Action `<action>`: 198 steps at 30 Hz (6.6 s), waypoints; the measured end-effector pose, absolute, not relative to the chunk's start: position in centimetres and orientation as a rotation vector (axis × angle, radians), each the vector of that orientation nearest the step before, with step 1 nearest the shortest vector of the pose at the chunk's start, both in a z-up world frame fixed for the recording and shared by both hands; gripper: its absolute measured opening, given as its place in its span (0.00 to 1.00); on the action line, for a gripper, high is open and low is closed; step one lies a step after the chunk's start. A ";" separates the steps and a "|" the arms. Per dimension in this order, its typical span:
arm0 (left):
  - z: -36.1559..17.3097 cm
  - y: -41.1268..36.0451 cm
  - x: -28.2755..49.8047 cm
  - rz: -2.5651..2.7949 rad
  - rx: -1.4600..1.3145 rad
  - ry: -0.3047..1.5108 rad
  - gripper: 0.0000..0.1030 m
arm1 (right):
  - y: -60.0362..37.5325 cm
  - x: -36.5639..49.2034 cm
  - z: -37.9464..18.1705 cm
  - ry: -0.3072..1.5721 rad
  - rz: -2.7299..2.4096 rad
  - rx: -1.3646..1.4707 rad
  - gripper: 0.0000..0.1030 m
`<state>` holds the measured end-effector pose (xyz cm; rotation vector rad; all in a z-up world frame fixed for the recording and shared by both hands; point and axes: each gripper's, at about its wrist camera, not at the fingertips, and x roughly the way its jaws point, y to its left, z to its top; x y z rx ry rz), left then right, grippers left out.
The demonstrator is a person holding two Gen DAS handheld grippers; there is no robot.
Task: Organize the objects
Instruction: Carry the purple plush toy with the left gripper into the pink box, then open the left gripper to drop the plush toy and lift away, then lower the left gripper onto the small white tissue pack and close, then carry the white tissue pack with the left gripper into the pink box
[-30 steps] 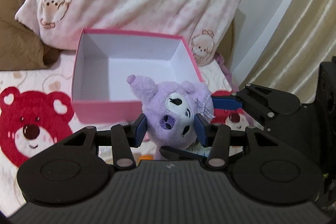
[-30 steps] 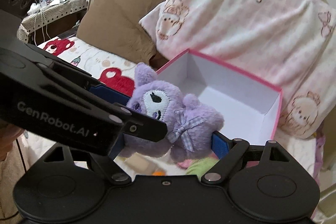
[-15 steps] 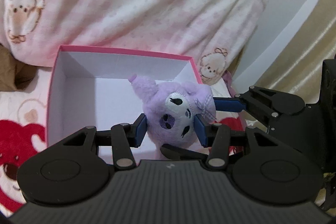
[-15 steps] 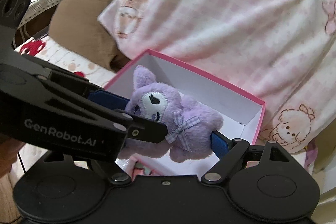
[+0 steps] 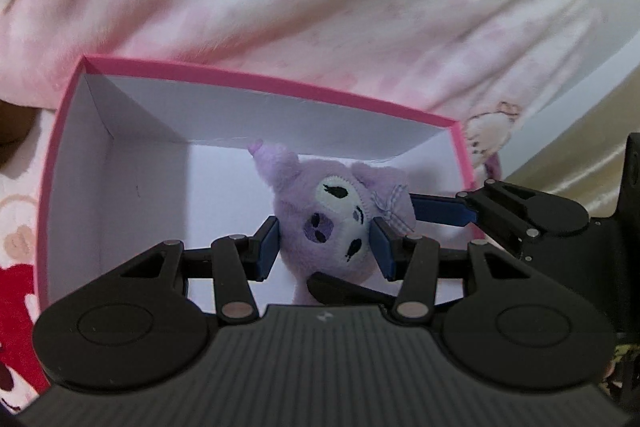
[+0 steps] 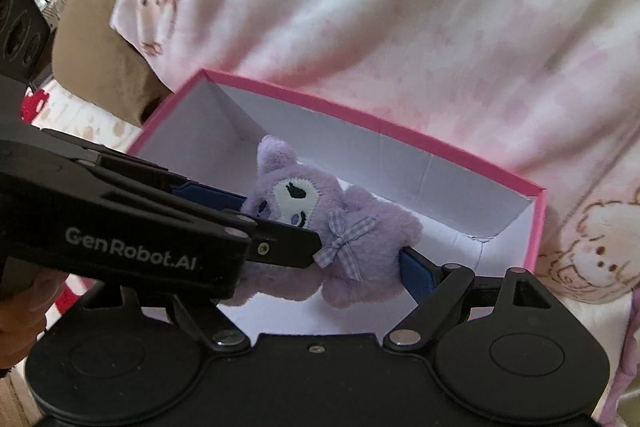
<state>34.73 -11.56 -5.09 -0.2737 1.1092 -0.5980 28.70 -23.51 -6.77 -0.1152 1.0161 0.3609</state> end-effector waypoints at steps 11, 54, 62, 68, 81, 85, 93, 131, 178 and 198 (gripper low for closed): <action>-9.5 -13.1 37.5 -0.458 -0.224 1.199 0.45 | -22.0 31.6 -10.3 1.118 0.298 -0.183 0.82; -0.6 -10.8 27.4 -0.529 -0.107 1.080 0.53 | -26.7 20.0 -0.8 0.916 0.339 0.035 0.29; 3.7 -8.8 21.8 -0.530 0.031 1.045 0.60 | -25.3 14.9 3.5 0.857 0.403 -0.011 0.39; 5.9 -7.4 18.0 -0.559 0.089 1.049 0.63 | -24.2 10.0 5.9 0.853 0.465 -0.067 0.47; 2.6 -6.5 11.8 -0.653 0.141 1.056 0.68 | -22.4 3.4 1.3 0.979 0.547 -0.106 0.55; -0.4 -6.6 11.1 -0.660 0.137 1.094 0.68 | -22.3 3.2 -2.5 1.080 0.536 -0.007 0.55; -6.9 -6.4 10.8 -0.672 0.036 1.215 0.63 | -21.8 3.3 -9.3 1.237 0.395 0.118 0.58; -14.8 -7.5 7.8 -0.704 -0.171 1.250 0.33 | -17.6 -0.3 -14.6 1.011 0.175 0.028 0.53; 2.1 -5.6 24.5 -0.552 -0.250 1.013 0.32 | -18.4 21.3 1.0 0.898 0.500 -0.087 0.53; -9.6 -9.4 35.3 -0.439 -0.394 1.172 0.32 | -20.0 33.1 -9.3 1.140 0.417 -0.056 0.52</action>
